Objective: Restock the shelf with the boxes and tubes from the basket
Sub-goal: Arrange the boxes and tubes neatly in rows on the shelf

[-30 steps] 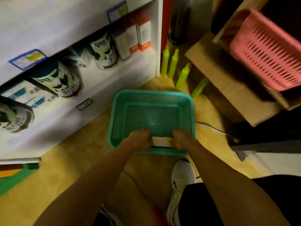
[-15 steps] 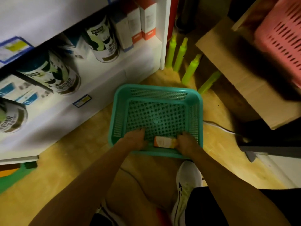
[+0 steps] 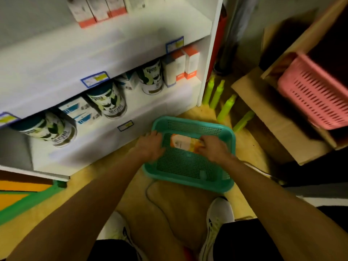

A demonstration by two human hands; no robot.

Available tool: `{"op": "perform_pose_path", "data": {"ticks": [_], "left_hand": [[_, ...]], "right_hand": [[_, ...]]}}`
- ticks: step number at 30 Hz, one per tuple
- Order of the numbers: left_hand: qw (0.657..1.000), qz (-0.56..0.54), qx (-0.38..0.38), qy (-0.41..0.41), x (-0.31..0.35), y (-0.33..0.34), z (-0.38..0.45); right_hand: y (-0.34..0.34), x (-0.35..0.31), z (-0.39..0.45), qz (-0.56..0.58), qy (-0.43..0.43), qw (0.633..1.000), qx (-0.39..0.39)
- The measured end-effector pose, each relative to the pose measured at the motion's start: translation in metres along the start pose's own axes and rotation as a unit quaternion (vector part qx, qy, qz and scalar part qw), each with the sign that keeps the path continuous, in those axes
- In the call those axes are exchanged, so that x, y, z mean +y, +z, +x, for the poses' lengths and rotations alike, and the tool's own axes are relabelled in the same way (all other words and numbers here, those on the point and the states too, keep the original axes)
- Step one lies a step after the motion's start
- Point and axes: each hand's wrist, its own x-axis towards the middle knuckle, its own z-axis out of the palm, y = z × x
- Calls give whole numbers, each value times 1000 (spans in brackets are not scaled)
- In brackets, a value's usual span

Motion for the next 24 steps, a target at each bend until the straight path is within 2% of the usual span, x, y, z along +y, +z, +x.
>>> {"op": "perform_pose_path", "data": {"ticks": [9,15,19,24], "left_hand": [[982,55,178,-11,-18,-127,-88],[957,59,281,-36,-34,-221,-177],[937,103,328,-65,-48,-271,-237],[923,117,349,-113,-65,-313,-299]], "right_hand": [[-98,-103,-26,63,-61,987,134],[-173,-195,-78,90,-140,967,192],[-217,-258,-112,106,-193,949,225],[-256,-323,-142,114,-225,933,257]]}}
